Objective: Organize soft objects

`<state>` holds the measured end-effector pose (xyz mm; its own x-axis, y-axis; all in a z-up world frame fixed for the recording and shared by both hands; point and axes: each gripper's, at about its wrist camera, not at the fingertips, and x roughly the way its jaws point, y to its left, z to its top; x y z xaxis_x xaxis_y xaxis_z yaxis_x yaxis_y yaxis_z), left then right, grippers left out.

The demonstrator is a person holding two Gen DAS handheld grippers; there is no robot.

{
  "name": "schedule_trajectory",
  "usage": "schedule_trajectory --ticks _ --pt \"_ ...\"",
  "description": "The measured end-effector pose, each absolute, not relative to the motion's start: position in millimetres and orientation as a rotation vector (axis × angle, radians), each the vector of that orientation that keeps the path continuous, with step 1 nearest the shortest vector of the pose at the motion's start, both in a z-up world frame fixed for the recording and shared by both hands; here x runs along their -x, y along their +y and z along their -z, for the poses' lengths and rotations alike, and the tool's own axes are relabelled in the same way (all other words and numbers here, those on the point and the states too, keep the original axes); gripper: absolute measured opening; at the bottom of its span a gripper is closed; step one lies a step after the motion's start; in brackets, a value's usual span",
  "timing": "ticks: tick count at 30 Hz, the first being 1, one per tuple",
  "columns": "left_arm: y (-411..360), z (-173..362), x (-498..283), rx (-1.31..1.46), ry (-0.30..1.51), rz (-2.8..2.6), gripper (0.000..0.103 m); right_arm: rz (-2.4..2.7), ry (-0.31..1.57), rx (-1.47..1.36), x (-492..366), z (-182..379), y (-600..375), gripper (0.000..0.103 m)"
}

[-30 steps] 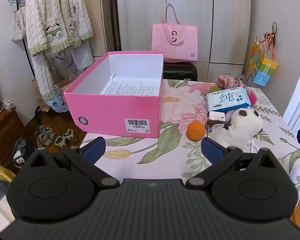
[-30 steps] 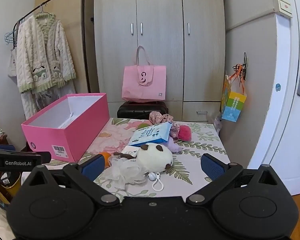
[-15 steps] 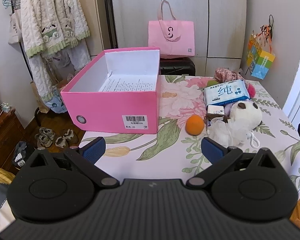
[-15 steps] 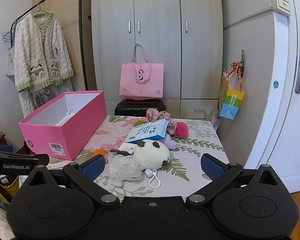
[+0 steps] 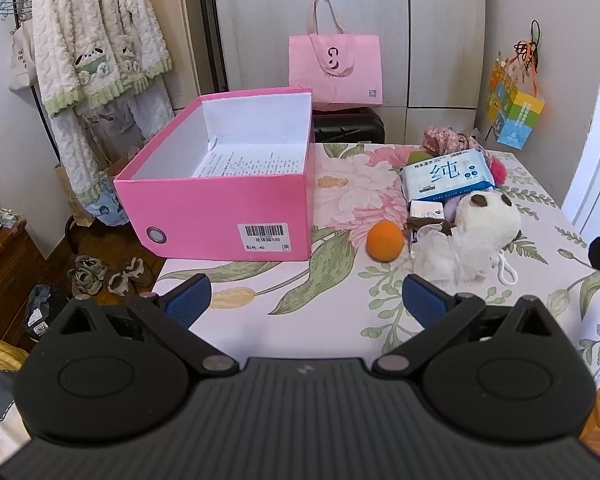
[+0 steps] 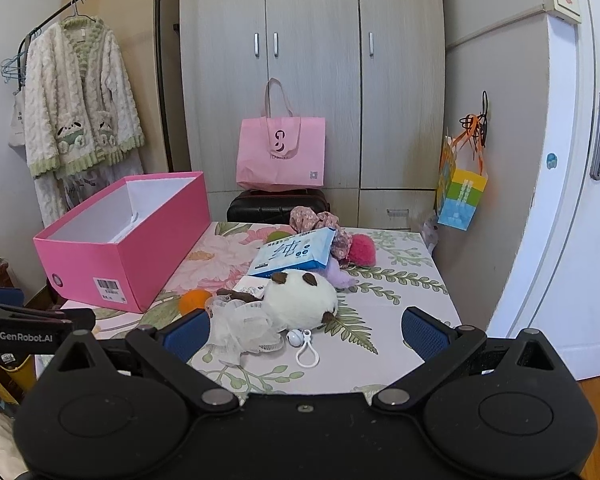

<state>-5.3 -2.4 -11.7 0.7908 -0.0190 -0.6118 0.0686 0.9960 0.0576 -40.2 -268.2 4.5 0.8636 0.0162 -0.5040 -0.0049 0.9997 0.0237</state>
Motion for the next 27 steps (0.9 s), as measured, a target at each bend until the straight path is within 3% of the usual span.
schedule_trajectory --ticks 20,27 --pt "-6.8 13.7 6.6 -0.116 0.657 0.067 0.103 -0.002 0.546 -0.029 37.4 -0.3 -272.4 0.103" --pt "-3.2 0.8 11.2 -0.082 0.579 0.091 0.103 -0.078 0.515 -0.037 42.0 -6.0 -275.5 0.103"
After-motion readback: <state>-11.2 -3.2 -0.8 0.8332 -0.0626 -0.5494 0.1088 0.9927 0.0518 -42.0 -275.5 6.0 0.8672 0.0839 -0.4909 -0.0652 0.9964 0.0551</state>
